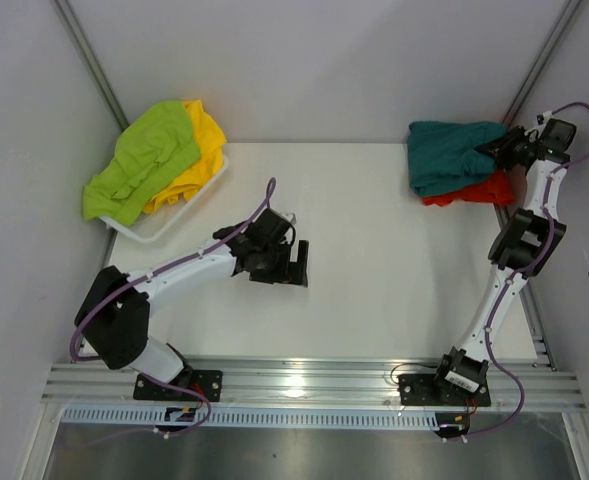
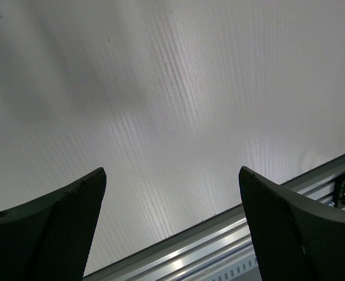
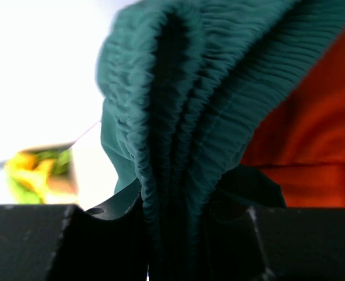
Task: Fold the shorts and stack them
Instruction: Neatly place the folded shorts to the corner
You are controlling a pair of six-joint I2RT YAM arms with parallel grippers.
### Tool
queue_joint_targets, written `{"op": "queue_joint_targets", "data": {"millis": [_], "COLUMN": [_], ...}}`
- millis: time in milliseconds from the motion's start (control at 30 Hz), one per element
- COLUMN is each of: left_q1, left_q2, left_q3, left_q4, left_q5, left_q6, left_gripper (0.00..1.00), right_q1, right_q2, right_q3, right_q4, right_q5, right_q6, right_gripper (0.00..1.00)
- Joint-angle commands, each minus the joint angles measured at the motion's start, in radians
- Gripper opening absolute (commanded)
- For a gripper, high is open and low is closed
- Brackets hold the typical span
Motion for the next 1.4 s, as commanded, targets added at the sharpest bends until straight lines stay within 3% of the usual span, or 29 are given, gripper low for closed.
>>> {"op": "queue_joint_targets", "data": {"millis": [0, 367, 533, 633, 667, 767, 967, 1100, 1233, 1367], "left_q1": [-0.012, -0.019, -0.022, -0.024, -0.024, -0.022, -0.026, -0.026, -0.026, -0.021], "left_q2": [-0.004, 0.054, 0.079, 0.086, 0.086, 0.077, 0.056, 0.034, 0.016, -0.021], "left_q3": [0.060, 0.131, 0.148, 0.142, 0.146, 0.132, 0.120, 0.131, 0.134, 0.106], "left_q4": [-0.025, -0.057, -0.057, -0.056, -0.054, -0.048, -0.050, -0.070, -0.073, -0.031], "left_q5": [0.002, 0.025, 0.032, 0.037, 0.037, 0.037, 0.039, 0.009, 0.002, 0.032], "left_q6": [0.024, 0.060, 0.067, 0.070, 0.070, 0.069, 0.067, 0.077, 0.080, 0.072], "left_gripper": [0.95, 0.95, 0.95, 0.95, 0.95, 0.95, 0.95, 0.95, 0.95, 0.97], "right_q1": [-0.048, -0.052, -0.066, -0.064, -0.064, -0.064, -0.069, -0.061, -0.045, -0.005], "right_q2": [0.014, 0.032, 0.039, 0.000, -0.010, -0.044, -0.118, -0.239, -0.378, -0.435], "right_q3": [-0.023, -0.014, 0.004, 0.001, -0.004, -0.010, 0.053, 0.004, -0.164, -0.140], "right_q4": [-0.049, -0.064, -0.150, -0.186, -0.187, -0.186, -0.196, -0.175, -0.098, -0.100], "right_q5": [0.215, 0.427, 0.398, 0.435, 0.453, 0.504, 0.590, 0.651, 0.683, 0.752], "right_q6": [-0.065, -0.155, -0.138, -0.149, -0.151, -0.160, -0.180, -0.224, -0.260, -0.310], "right_gripper": [0.00, 0.04, 0.08, 0.28, 0.50, 0.84, 0.96, 0.97, 0.97, 0.99]}}
